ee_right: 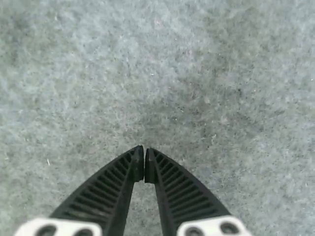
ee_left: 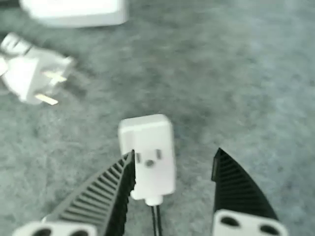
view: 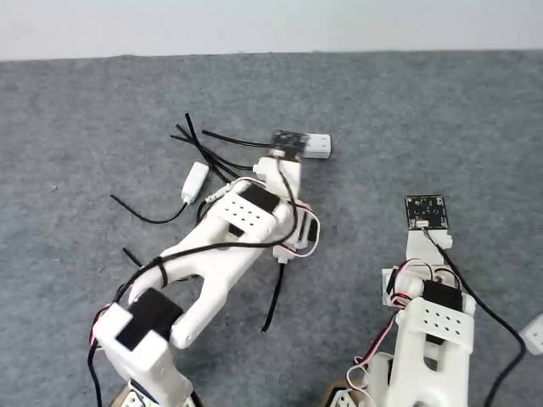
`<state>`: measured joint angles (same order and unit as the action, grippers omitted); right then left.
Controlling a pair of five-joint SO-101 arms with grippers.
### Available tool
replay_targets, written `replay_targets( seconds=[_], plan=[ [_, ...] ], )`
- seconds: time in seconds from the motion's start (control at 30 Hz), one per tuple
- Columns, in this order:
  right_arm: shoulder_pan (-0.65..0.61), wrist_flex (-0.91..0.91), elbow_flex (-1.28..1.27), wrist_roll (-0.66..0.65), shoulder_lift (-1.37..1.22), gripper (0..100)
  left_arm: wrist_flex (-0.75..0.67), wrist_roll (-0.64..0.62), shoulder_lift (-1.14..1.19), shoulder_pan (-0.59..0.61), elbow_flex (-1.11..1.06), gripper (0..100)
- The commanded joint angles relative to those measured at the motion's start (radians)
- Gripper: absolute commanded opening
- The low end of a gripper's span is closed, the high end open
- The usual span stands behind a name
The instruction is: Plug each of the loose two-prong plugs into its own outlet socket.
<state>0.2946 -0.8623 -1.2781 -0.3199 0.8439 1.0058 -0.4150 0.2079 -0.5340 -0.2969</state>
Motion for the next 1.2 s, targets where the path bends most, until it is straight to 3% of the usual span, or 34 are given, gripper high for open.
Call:
replay_targets(
  seconds=[0.0, 0.43, 0.73, 1.17],
  plan=[
    [-0.008, 0.015, 0.009, -0.014, 0.021, 1.5, 0.002, 0.020, -0.049, -0.031, 0.025, 24],
    [-0.008, 0.015, 0.009, -0.014, 0.019, 1.5, -0.075, 0.014, -0.048, -0.032, -0.081, 24],
    [-0.008, 0.015, 0.009, -0.014, 0.019, 1.5, -0.127, 0.017, -0.028, 0.052, -0.082, 24],
    [-0.008, 0.016, 0.009, -0.014, 0.019, 1.5, -0.103, 0.018, 0.029, 0.043, -0.012, 24]
  ],
)
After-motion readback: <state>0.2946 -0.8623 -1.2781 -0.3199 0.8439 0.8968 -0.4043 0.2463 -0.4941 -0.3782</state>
